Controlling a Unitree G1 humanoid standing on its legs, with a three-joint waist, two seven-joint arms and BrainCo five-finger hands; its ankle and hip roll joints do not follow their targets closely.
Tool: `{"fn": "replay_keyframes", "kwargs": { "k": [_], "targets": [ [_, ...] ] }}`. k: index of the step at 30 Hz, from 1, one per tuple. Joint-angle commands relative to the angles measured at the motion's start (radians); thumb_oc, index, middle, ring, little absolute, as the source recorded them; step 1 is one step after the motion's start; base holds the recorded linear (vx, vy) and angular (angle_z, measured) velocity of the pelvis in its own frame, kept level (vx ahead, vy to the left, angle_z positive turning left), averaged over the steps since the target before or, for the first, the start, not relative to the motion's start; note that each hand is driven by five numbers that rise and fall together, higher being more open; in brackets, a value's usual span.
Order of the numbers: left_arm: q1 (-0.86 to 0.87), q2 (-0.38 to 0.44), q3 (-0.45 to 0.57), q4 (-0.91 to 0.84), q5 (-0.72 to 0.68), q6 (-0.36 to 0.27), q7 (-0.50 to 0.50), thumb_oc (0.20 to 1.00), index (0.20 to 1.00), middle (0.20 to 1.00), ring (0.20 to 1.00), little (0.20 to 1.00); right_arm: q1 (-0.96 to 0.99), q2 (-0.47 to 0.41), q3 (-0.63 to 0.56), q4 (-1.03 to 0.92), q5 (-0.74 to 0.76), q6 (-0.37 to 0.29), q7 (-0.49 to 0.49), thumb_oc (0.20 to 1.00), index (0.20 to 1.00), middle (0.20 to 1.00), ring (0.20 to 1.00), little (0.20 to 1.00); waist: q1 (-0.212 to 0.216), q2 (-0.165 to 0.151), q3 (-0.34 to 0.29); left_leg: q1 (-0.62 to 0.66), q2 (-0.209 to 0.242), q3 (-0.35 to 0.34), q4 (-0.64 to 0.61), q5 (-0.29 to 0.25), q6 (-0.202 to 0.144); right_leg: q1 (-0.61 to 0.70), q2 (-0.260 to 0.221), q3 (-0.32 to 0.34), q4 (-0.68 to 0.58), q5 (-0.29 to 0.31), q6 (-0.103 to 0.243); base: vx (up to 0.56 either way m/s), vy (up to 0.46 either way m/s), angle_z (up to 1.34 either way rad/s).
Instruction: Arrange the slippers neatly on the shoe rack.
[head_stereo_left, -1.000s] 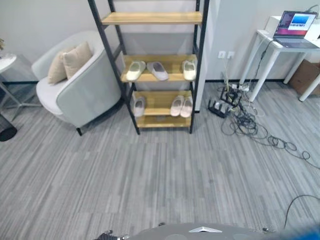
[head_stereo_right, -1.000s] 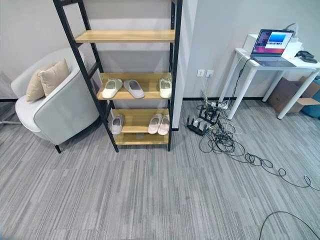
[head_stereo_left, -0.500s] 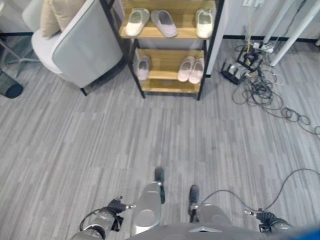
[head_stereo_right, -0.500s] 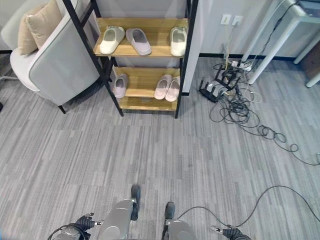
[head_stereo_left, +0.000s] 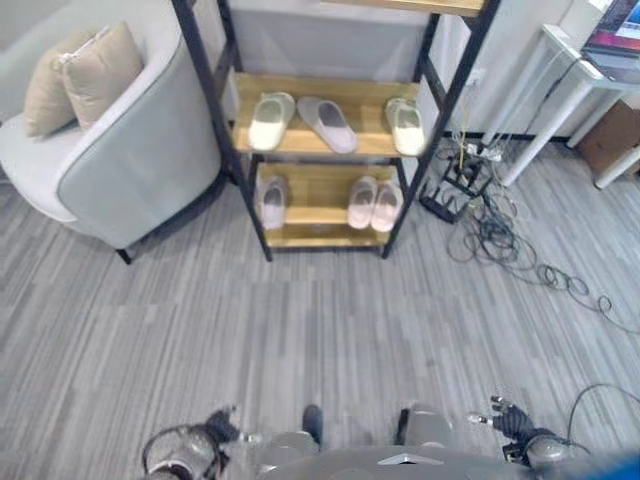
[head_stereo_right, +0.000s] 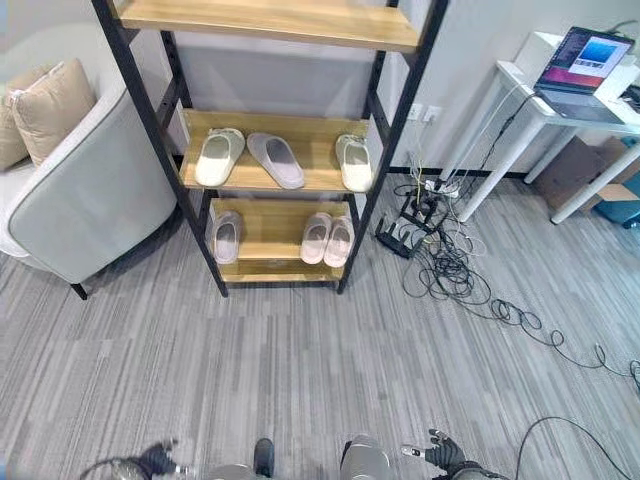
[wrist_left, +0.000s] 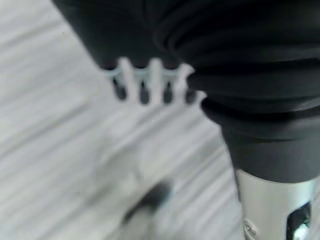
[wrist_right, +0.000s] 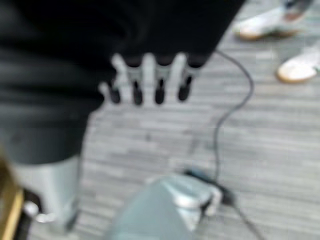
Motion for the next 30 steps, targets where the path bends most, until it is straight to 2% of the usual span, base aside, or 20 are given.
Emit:
{"fn": "replay_keyframes", "kwargs": {
  "k": [1,4,5,8,9,11,12,13,15,18,20,21,22,24,26,27,30],
  "targets": [
    [0.031,0.008,0.024,-0.070,-0.030,-0.017,0.005,1.000,1.000,1.000,1.000,1.000,0.008,-0.045,-0.009,-0.046,-0.014,-0.006,0.003,1.000,1.000,1.000,1.000,1.000,-0.033,-0.028,0.091,-0.045,-0.026,-0.045,0.138,-0.125,-0.058,0.086,0.073,0.043,-0.217,0.120,0.001,0.32,-0.084,0.61],
    [0.033,-0.001,0.016,-0.064,-0.016,-0.020,0.004,1.000,1.000,1.000,1.000,1.000,0.015,-0.043,-0.008,-0.057,-0.016,-0.005,0.005,1.000,1.000,1.000,1.000,1.000,-0.042,-0.027,0.093,-0.005,-0.027,-0.059,0.135,-0.151,-0.063,0.084,0.069,0.012,-0.299,0.149,0.009,0.33,-0.115,0.55],
    [0.047,-0.010,0.008,-0.056,0.003,-0.019,-0.005,1.000,1.000,1.000,1.000,1.000,0.025,-0.042,-0.006,-0.070,-0.027,-0.004,0.010,1.000,1.000,1.000,1.000,1.000,-0.049,-0.024,0.088,0.032,-0.027,-0.071,0.135,-0.170,-0.070,0.064,0.060,-0.027,-0.323,0.176,0.014,0.32,-0.122,0.58],
    [0.063,-0.024,-0.010,-0.042,0.037,-0.019,-0.015,1.000,1.000,1.000,1.000,1.000,0.035,-0.041,-0.005,-0.078,-0.033,-0.001,0.016,1.000,1.000,1.000,1.000,1.000,-0.056,-0.026,0.077,0.057,-0.031,-0.091,0.146,-0.187,-0.075,0.088,0.069,-0.013,-0.345,0.174,0.008,0.33,-0.140,0.39],
    [0.102,-0.049,-0.017,-0.012,0.076,-0.023,-0.017,1.000,1.000,1.000,1.000,1.000,0.037,-0.024,0.004,-0.010,-0.019,-0.008,0.020,1.000,1.000,1.000,1.000,1.000,-0.051,-0.016,0.054,0.076,-0.024,-0.102,0.167,-0.196,-0.086,0.116,0.093,0.006,-0.339,0.159,-0.013,0.33,-0.134,0.47],
    [0.111,-0.076,-0.018,0.007,0.066,-0.015,-0.012,1.000,1.000,1.000,1.000,1.000,-0.002,-0.022,0.029,0.064,-0.031,-0.006,0.012,1.000,1.000,1.000,1.000,1.000,-0.045,-0.008,0.043,0.055,-0.008,-0.087,0.245,-0.160,-0.118,0.154,0.113,0.000,-0.340,0.137,-0.036,0.30,-0.157,0.38],
    [0.107,-0.084,-0.019,0.010,0.058,-0.014,-0.012,1.000,1.000,1.000,1.000,1.000,-0.025,-0.024,0.032,0.076,-0.023,-0.008,0.006,1.000,1.000,1.000,1.000,1.000,-0.035,-0.011,0.053,0.008,-0.002,-0.083,0.360,-0.113,-0.138,0.175,0.113,-0.003,-0.341,0.126,-0.050,0.10,-0.097,0.06],
    [0.106,-0.084,-0.019,0.011,0.058,-0.014,-0.011,1.000,1.000,1.000,1.000,1.000,-0.027,-0.023,0.033,0.078,-0.023,-0.008,0.005,1.000,1.000,1.000,1.000,1.000,-0.037,-0.010,0.053,0.000,0.000,-0.085,0.372,-0.118,-0.138,0.172,0.114,-0.005,-0.340,0.126,-0.050,0.05,-0.107,-0.09],
    [0.098,-0.089,-0.029,0.000,0.049,-0.010,-0.006,1.000,1.000,1.000,1.000,1.000,-0.057,-0.034,0.042,0.072,-0.007,-0.013,0.003,1.000,1.000,1.000,1.000,1.000,-0.021,-0.026,0.073,-0.114,0.016,-0.063,0.544,-0.060,-0.147,0.196,0.107,-0.016,-0.336,0.102,-0.078,0.06,-0.127,-0.03],
    [0.084,-0.088,-0.040,-0.014,0.042,-0.008,0.001,1.000,1.000,1.000,1.000,1.000,-0.085,-0.055,0.051,0.067,-0.002,-0.012,-0.008,1.000,1.000,1.000,1.000,1.000,-0.002,-0.039,0.087,-0.196,0.064,-0.001,0.603,-0.066,-0.136,0.225,0.095,-0.047,-0.328,0.059,-0.095,0.11,-0.104,0.19],
    [0.070,-0.085,-0.042,-0.013,0.039,-0.007,0.002,1.000,1.000,1.000,1.000,1.000,-0.087,-0.069,0.042,0.090,0.029,-0.020,-0.002,1.000,1.000,1.000,1.000,1.000,0.004,-0.048,0.083,-0.224,0.104,0.046,0.503,-0.097,-0.127,0.249,0.079,-0.071,-0.340,0.039,-0.089,0.22,0.017,0.33],
    [0.079,-0.075,-0.035,-0.027,0.039,-0.011,0.004,1.000,1.000,1.000,1.000,1.000,-0.078,-0.106,0.037,0.009,0.013,-0.046,-0.022,1.000,1.000,1.000,1.000,1.000,0.011,-0.046,0.079,-0.217,0.142,0.069,0.337,-0.082,-0.138,0.266,0.071,-0.076,-0.343,0.024,-0.075,0.32,0.140,0.56],
    [0.078,-0.074,-0.033,-0.031,0.034,-0.017,0.002,1.000,1.000,1.000,1.000,1.000,-0.062,-0.112,0.032,0.017,0.013,-0.047,-0.007,1.000,1.000,1.000,1.000,1.000,0.019,-0.039,0.078,-0.232,0.167,0.059,0.257,-0.024,-0.153,0.276,0.080,-0.079,-0.344,0.015,-0.070,0.33,0.187,0.44],
    [0.063,-0.070,-0.046,-0.026,0.031,-0.014,0.003,1.000,1.000,1.000,1.000,1.000,-0.088,-0.098,0.039,0.112,0.002,-0.043,-0.026,1.000,1.000,1.000,1.000,1.000,0.052,-0.025,0.076,-0.252,0.186,-0.016,0.125,0.074,-0.176,0.311,0.092,-0.072,-0.346,-0.007,-0.070,0.28,0.144,0.12],
    [0.064,-0.084,-0.069,-0.009,0.037,-0.022,0.008,1.000,1.000,1.000,1.000,1.000,-0.120,-0.077,0.050,0.164,-0.007,-0.035,-0.038,1.000,1.000,1.000,1.000,1.000,0.075,-0.018,0.074,-0.262,0.184,-0.082,0.059,0.108,-0.187,0.345,0.090,-0.065,-0.344,-0.028,-0.066,0.28,0.177,0.07],
    [0.071,-0.092,-0.068,0.006,0.044,-0.018,0.007,1.000,1.000,1.000,1.000,1.000,-0.126,-0.067,0.055,0.164,-0.018,-0.037,-0.033,1.000,1.000,1.000,1.000,1.000,0.074,-0.013,0.065,-0.237,0.186,-0.090,0.023,0.101,-0.188,0.351,0.094,-0.056,-0.341,-0.035,-0.062,0.26,0.209,-0.13],
    [0.085,-0.105,-0.070,0.028,0.059,-0.017,0.003,1.000,1.000,1.000,1.000,1.000,-0.118,-0.061,0.052,0.164,-0.033,-0.037,-0.033,1.000,1.000,1.000,1.000,1.000,0.073,-0.010,0.051,-0.216,0.178,-0.089,0.041,0.101,-0.189,0.369,0.084,-0.041,-0.339,-0.036,-0.052,0.18,0.166,-0.37]
  ]
}}
